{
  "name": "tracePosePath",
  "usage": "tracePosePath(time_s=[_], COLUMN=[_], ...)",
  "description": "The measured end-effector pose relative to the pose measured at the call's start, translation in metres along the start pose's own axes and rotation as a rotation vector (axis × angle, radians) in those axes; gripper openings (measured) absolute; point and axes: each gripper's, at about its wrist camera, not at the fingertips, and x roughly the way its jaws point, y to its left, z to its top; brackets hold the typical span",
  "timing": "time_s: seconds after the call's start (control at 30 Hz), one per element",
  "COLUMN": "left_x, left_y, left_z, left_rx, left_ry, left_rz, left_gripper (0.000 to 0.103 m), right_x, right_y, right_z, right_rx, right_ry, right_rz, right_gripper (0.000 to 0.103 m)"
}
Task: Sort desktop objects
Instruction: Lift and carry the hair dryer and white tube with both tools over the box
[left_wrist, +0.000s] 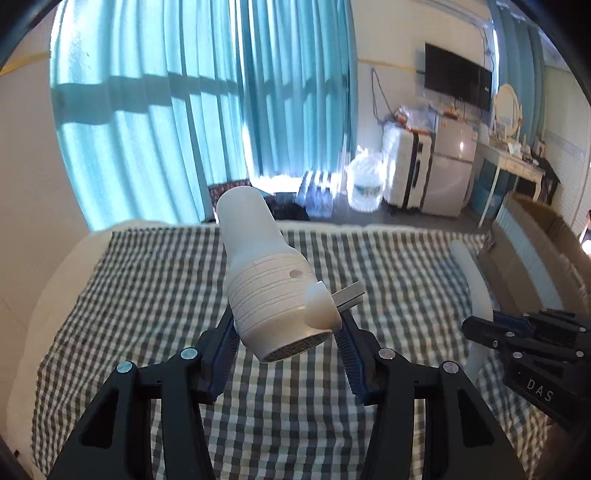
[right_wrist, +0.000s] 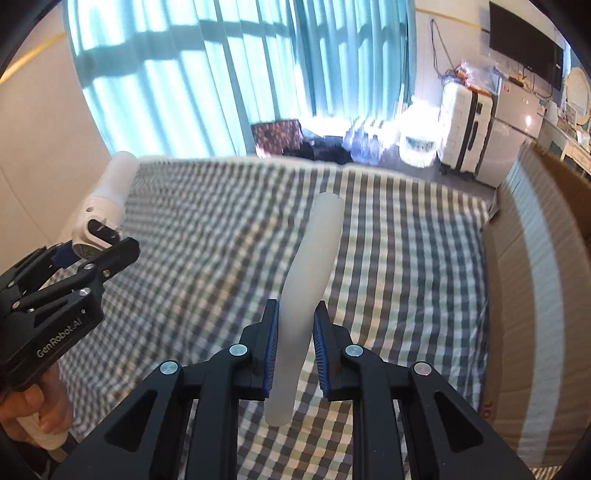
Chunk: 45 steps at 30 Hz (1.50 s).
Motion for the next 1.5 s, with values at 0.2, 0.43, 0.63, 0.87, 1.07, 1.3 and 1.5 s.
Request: tracePosePath(time_s=[0.2,0.43,0.63,0.87,1.07,1.3,1.5], left_x=[-0.031,-0.064,-0.088,-0.112,-0.125,-0.138,-0.145], left_y=[-0.003,-0.017,-0.025,-0.042,-0.062,-0.09,-0.116], left_z=[0.017,0.034,0.045,0.062,0.074,0.086,0.095], left_rx=[-0.015,-0.005,-0.012,-0.007,-0.004,0.02,0.031], left_ry=[-0.043,-0.096,-0.134,-0.168,-0.184,-0.218,-0.228], left_rz=[-0.016,0.01,0.013,0.001,-0.022,-0.046,-0.091], left_gripper=[0.052,0.052,0.052,0.052,0.052,0.052,0.052], right_x=[-0.036,-0.082,-0.112,-0.144,-0.171,-0.2,-0.219], right_y=[0.003,0.002,0.006,-0.003,-0.012,-0.028,-0.048], right_z=[0.014,0.021,0.024,0.029,0.03,0.032,0.028], right_rx=[-0.007,-0.038,-0.046,-0.028,-0.014,0.008,0.023], right_ry=[-0.106,-0.216,-0.287,-0.361,-0.412,-0.462,-0.487], right_rz=[0.009,-0.012,-0.005,0.0,-0.015,-0.03,-0.07], right_gripper=[0.018,0.018,0.018,0.018,0.017,0.017,0.017])
